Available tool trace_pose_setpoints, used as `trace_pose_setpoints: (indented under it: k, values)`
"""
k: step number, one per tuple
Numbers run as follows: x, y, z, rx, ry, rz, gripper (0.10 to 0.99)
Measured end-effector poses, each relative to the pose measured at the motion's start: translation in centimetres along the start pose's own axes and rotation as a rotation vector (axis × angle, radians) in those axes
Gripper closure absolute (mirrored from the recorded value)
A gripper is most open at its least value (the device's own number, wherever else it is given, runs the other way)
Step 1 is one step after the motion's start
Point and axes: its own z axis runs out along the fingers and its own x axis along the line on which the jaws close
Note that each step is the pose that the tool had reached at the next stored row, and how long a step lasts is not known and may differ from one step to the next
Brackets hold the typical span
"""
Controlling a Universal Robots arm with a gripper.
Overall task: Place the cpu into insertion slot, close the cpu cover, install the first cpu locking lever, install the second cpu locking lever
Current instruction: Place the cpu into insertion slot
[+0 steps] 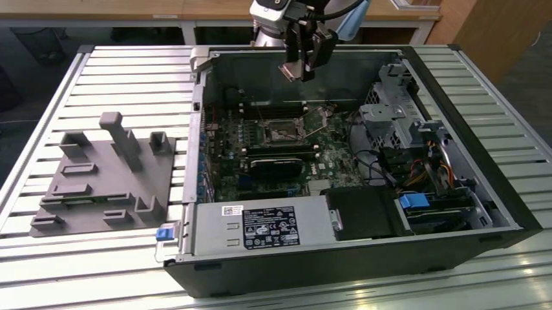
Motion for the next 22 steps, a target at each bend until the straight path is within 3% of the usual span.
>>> trace_pose_setpoints:
  k: [22]
  values:
    - [-0.01,-0.03,0.38,0.0,-0.0033,0.03,0.545]
